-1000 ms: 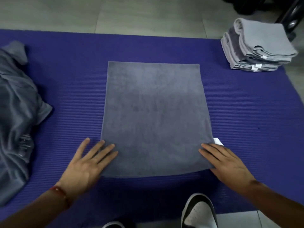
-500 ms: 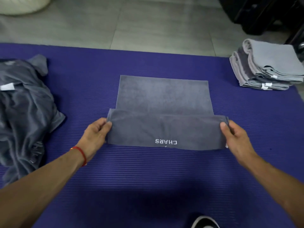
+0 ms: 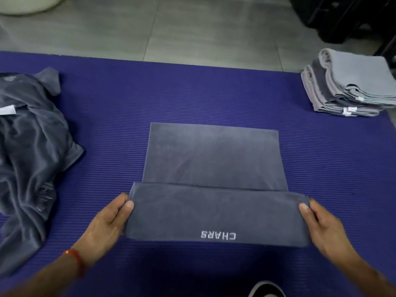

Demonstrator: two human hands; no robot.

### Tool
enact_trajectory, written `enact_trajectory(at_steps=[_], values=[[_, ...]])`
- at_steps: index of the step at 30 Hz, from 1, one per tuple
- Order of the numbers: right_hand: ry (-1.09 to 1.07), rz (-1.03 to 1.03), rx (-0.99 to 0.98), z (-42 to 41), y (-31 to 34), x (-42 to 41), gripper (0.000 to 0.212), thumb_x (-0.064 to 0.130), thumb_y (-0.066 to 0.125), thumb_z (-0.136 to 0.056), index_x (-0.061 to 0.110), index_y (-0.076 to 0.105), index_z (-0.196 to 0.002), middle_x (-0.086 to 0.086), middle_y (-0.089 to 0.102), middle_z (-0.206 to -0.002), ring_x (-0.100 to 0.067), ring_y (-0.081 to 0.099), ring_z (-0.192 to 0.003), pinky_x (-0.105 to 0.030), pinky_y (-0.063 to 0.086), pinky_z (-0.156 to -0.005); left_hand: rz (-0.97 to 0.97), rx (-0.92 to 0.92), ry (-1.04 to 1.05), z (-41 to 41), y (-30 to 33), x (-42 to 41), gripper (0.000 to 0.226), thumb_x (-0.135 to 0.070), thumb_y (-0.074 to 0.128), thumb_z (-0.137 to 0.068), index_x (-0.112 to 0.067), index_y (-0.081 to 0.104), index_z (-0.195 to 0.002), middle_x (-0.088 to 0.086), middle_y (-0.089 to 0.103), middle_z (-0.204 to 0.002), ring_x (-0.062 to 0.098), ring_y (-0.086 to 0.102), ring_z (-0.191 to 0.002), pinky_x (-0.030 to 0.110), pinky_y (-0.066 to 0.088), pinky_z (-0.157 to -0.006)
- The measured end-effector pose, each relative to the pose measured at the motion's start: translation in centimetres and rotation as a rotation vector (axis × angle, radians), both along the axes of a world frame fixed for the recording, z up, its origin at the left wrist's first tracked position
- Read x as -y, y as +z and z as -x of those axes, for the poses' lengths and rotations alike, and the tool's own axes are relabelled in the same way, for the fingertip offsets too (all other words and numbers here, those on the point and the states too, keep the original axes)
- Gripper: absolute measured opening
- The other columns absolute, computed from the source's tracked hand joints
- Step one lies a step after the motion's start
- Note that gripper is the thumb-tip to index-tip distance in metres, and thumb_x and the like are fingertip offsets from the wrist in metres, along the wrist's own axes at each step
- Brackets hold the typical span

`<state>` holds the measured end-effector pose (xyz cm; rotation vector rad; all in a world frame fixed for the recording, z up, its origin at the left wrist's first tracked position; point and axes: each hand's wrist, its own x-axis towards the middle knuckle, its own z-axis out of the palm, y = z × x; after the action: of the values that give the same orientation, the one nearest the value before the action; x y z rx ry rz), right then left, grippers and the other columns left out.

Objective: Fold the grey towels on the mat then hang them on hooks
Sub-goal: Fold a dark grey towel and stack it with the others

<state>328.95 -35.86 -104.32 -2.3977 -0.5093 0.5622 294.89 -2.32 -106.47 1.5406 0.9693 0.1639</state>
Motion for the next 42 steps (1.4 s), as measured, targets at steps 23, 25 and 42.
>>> enact_trajectory(at_steps=[23, 25, 42], values=[[-0.078, 0.213, 0.02, -11.4, -3.6, -13.0, 0.032, 0.044, 0.06, -0.098, 0.012, 0.061, -0.101, -0.003, 0.065, -0.088, -0.025, 0.061, -0.086, -0.032, 0.04, -0.063, -0.404, -0.475, -0.023, -14.6, -1.2, -10.8, 0.029, -0.041, 0.067, -0.093, -0.016, 0.057, -0.105, -0.001, 0.064, -0.092, 0.021, 0.059, -0.087, 0.033, 0.045, -0.077], [-0.088, 0.197, 0.022, -10.1, -3.2, -12.2, 0.033, 0.044, 0.062, -0.097, 0.013, 0.058, -0.108, 0.002, 0.064, -0.092, -0.023, 0.06, -0.089, -0.032, 0.044, -0.068, -0.422, -0.471, 0.01, -13.1, -1.4, -9.6, 0.032, -0.042, 0.069, -0.09, -0.019, 0.057, -0.11, -0.006, 0.065, -0.088, 0.022, 0.059, -0.092, 0.032, 0.042, -0.079], [-0.107, 0.375, -0.116, -8.5, -1.3, -11.4, 0.028, 0.034, 0.072, -0.089, 0.009, 0.065, -0.08, -0.007, 0.068, -0.084, -0.022, 0.064, -0.076, -0.034, 0.052, -0.061, -1.234, -0.21, -0.744, -11.8, -1.1, 1.8, 0.053, -0.039, 0.048, -0.096, -0.035, 0.041, -0.149, 0.003, 0.029, -0.162, 0.034, 0.03, -0.147, 0.06, 0.03, -0.112]])
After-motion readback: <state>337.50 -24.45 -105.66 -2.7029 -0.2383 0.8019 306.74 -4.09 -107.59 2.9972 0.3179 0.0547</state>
